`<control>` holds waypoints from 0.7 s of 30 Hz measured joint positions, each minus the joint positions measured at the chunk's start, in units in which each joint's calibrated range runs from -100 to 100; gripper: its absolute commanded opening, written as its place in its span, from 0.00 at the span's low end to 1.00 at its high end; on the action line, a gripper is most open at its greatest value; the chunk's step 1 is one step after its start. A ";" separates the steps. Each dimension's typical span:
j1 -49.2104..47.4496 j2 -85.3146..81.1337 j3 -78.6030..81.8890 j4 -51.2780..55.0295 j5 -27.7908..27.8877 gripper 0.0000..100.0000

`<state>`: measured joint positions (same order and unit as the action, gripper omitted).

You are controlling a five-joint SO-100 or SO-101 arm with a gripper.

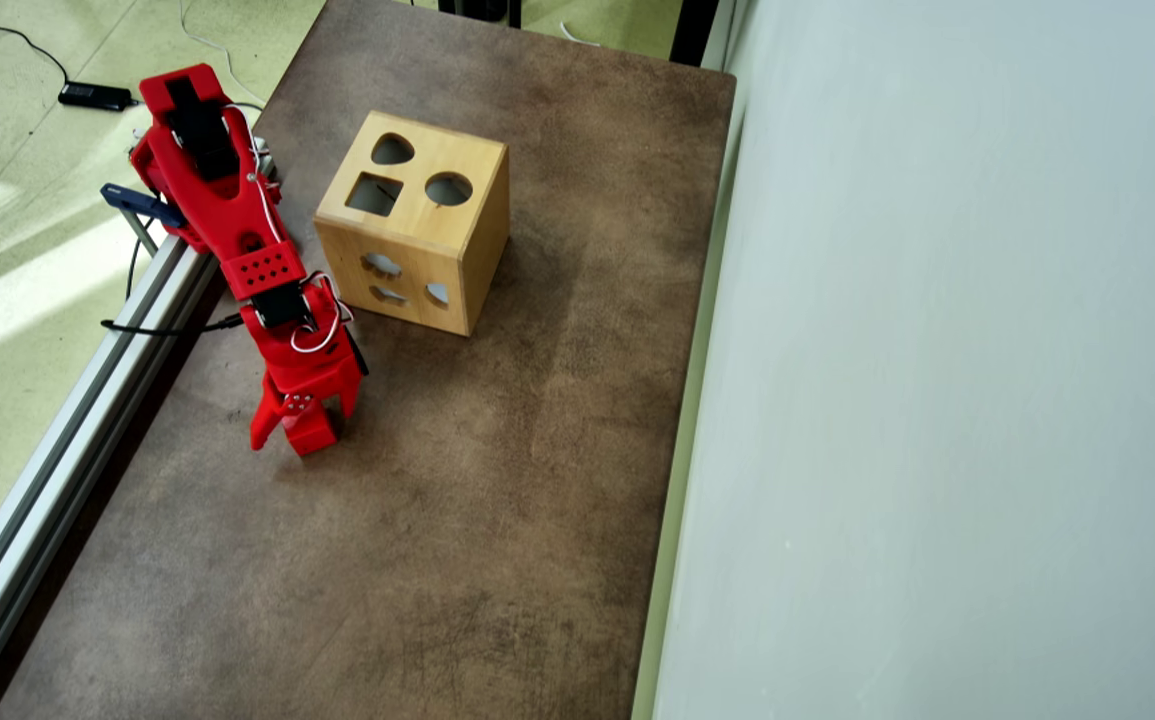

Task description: Pick and place the red cube on the square hole

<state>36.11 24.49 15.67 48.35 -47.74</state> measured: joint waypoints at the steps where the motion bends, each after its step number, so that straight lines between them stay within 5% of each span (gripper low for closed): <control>1: 0.00 0.00 0.00 0.00 0.00 0.44; 21: 0.00 0.00 0.00 0.00 3.71 0.03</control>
<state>36.11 24.49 15.67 48.35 -44.03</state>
